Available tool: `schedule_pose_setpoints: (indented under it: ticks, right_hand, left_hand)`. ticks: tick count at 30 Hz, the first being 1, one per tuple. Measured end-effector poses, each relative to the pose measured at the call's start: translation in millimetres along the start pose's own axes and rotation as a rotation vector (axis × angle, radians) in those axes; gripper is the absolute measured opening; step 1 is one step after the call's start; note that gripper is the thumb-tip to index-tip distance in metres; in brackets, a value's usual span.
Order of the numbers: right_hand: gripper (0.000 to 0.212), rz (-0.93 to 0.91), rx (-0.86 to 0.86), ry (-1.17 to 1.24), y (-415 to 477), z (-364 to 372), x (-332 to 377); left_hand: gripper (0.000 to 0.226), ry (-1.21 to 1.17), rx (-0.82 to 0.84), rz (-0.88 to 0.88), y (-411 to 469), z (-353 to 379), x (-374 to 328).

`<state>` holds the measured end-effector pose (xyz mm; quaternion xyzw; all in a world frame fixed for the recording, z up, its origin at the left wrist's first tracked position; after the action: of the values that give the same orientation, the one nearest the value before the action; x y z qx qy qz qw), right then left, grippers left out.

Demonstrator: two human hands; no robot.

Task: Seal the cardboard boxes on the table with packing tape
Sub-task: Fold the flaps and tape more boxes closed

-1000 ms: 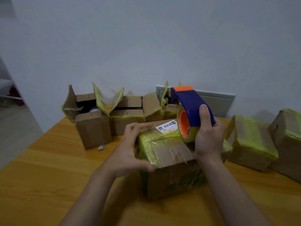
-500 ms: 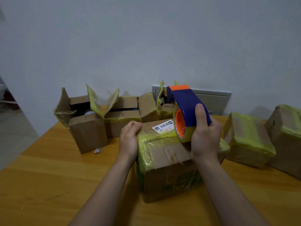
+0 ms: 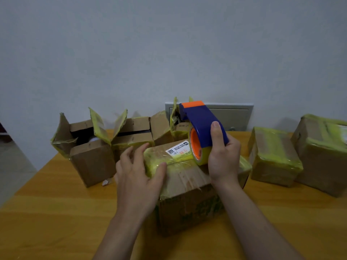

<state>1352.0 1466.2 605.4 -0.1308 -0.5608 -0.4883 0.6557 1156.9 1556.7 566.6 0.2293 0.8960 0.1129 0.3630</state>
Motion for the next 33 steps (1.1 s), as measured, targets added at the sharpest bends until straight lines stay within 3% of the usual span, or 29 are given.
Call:
schedule_pose_setpoints:
  ticks: [3,6,10,17,20,22,24,27,28,31,33]
  right_hand:
    - [0.051,0.021,0.010,0.019,-1,-1,2]
    - [0.052,0.090,0.029,0.048,-1,-2,3]
    - [0.036,0.139,-0.004,0.095,7,-21,18]
    - [0.035,0.114,-0.024,0.052,20,-72,58]
    - [0.034,0.109,-0.010,0.029,18,-82,66]
    - [0.035,0.114,0.001,0.024,15,-85,68]
    - [0.036,0.140,0.015,0.035,10,-86,65]
    - [0.035,0.203,-0.024,0.102,4,-86,59]
    - [0.033,0.220,-0.049,0.130,2,-86,58]
    - [0.031,0.251,-0.083,0.172,1,-86,56]
    - [0.033,0.264,-0.080,0.180,1,-85,57]
  left_hand:
    - [0.067,0.153,0.040,0.198,-15,1,-34]
    - [0.086,0.296,0.172,0.276,-18,16,-41]
    - [0.110,0.383,0.298,0.343,-10,13,-37]
    - [0.078,0.044,0.578,0.540,16,7,-39]
    - [0.073,0.078,0.674,0.570,30,3,-44]
    - [0.061,0.206,0.554,0.591,39,-4,-50]
    - [0.053,0.351,0.321,0.533,37,-14,-58]
    - [0.037,0.227,0.201,0.307,-2,-19,-75]
    - [0.043,0.178,0.252,0.261,-21,-14,-82]
    - [0.107,0.233,0.436,0.211,-68,17,-100]
    - [0.109,0.267,0.376,0.227,-74,33,-106]
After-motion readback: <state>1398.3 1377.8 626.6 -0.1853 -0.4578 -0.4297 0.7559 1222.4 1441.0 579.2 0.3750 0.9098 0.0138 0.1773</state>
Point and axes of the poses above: each hand's wrist, its own y-axis towards the middle knuckle, its own z-axis out of the palm, x = y × z, the point moved 6 cm from there along y, towards the middle knuckle, and after that the axes turned 9 degrees about y, right-handed, at the moved point
